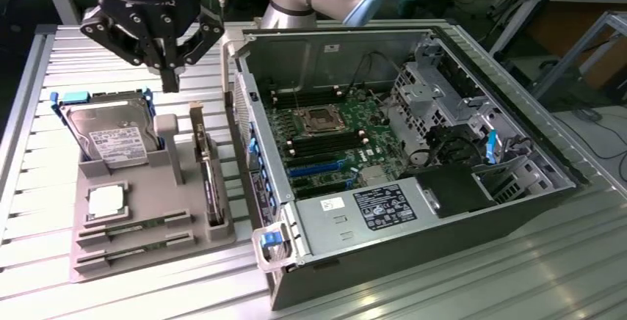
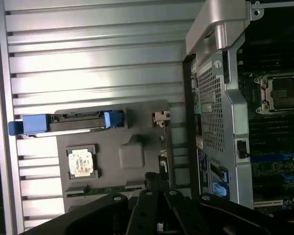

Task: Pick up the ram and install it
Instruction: 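Reach for the ram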

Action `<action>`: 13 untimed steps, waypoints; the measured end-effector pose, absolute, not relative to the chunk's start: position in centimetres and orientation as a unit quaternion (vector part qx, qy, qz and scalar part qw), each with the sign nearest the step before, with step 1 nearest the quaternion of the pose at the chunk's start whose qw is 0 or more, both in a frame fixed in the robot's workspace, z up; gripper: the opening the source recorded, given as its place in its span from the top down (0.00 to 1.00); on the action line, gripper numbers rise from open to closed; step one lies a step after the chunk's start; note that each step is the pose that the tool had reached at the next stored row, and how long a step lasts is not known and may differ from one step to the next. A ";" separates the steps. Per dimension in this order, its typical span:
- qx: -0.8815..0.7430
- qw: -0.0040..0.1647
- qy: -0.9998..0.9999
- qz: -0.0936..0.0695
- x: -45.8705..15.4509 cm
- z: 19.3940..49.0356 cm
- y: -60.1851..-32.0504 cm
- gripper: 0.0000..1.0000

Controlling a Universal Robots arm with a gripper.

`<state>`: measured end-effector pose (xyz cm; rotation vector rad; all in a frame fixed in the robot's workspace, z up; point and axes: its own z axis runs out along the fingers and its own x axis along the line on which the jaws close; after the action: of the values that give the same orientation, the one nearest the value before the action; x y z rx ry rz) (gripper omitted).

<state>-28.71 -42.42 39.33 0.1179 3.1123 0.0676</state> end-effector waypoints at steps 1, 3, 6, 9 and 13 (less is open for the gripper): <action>0.038 0.013 0.999 0.022 -29.3 39.3 -42.9 0.89; 0.038 0.013 0.999 0.022 -29.8 39.3 -44.2 0.89; 0.038 0.013 0.999 0.022 -31.1 39.3 -46.3 0.89; 0.038 0.013 0.999 0.022 -33.3 39.3 -48.0 0.89; 0.038 0.013 0.999 0.022 -34.6 39.3 -48.3 0.89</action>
<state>-34.60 -48.31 39.33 0.1179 3.1123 0.0676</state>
